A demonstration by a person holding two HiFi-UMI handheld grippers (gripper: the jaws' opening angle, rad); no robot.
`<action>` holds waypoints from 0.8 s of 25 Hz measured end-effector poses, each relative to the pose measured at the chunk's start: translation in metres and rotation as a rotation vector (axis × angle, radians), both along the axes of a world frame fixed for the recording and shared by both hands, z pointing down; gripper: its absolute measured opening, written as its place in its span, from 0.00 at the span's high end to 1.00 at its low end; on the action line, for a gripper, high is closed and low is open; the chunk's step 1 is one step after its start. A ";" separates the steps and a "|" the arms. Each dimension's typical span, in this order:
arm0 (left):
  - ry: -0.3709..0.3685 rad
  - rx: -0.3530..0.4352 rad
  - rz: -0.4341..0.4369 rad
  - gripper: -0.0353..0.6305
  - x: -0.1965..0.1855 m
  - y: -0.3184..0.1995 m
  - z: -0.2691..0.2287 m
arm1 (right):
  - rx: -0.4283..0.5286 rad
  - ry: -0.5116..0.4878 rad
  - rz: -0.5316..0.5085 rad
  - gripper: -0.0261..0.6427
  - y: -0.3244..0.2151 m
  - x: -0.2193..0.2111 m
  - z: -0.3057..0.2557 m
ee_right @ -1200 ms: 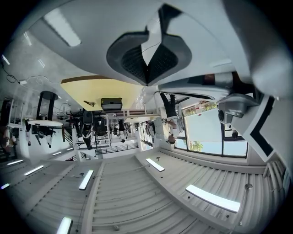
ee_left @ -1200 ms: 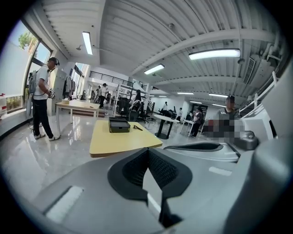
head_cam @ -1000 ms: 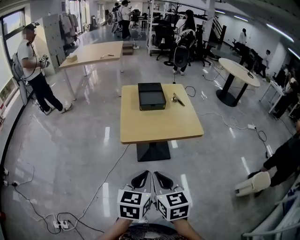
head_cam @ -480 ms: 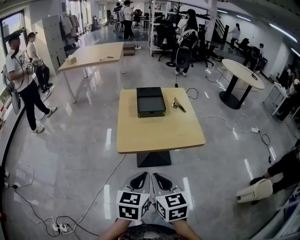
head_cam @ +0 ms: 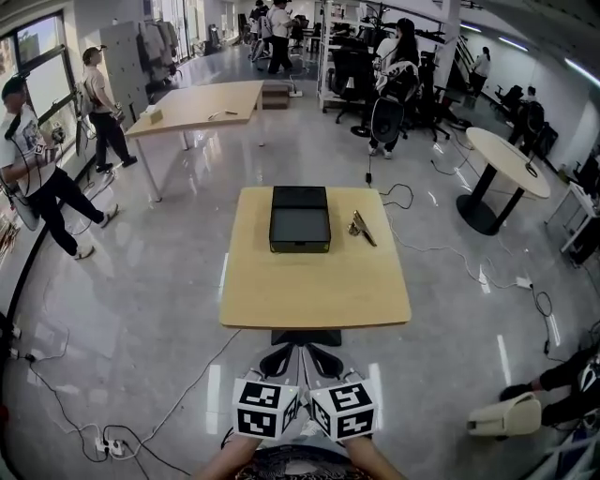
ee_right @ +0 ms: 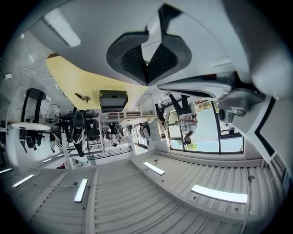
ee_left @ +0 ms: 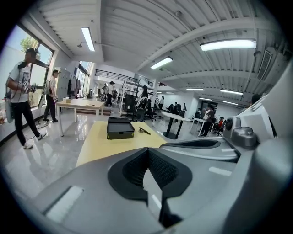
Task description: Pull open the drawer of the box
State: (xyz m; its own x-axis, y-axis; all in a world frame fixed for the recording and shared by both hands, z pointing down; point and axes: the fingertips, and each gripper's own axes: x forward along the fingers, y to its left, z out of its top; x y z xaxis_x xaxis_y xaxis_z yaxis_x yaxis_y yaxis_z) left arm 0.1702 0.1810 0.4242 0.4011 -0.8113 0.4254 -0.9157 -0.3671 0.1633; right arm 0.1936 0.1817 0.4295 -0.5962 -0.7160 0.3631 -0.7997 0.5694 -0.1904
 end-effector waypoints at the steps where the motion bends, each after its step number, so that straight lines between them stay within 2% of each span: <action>1: -0.004 -0.001 -0.009 0.93 0.015 -0.023 0.002 | -0.001 -0.003 -0.008 0.95 -0.023 0.015 0.002; 6: -0.023 -0.009 -0.055 0.93 0.096 -0.124 -0.010 | -0.006 -0.015 -0.051 0.95 -0.126 0.098 -0.010; 12: -0.037 -0.028 -0.092 0.93 0.131 -0.191 0.002 | -0.019 -0.032 -0.077 0.95 -0.200 0.134 0.001; 16: -0.037 -0.040 -0.107 0.93 0.129 -0.221 0.028 | -0.053 -0.083 -0.091 0.95 -0.232 0.130 0.027; 20: -0.022 -0.049 -0.112 0.93 0.086 -0.280 0.044 | -0.066 -0.090 -0.114 0.95 -0.291 0.085 0.044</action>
State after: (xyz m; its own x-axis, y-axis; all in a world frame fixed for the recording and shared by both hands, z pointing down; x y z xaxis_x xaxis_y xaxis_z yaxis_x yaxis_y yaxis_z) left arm 0.2562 -0.0992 0.4681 0.2991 -0.8283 0.4737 -0.9542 -0.2544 0.1576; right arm 0.2783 -0.1090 0.4735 -0.7043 -0.6185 0.3485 -0.7089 0.6393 -0.2981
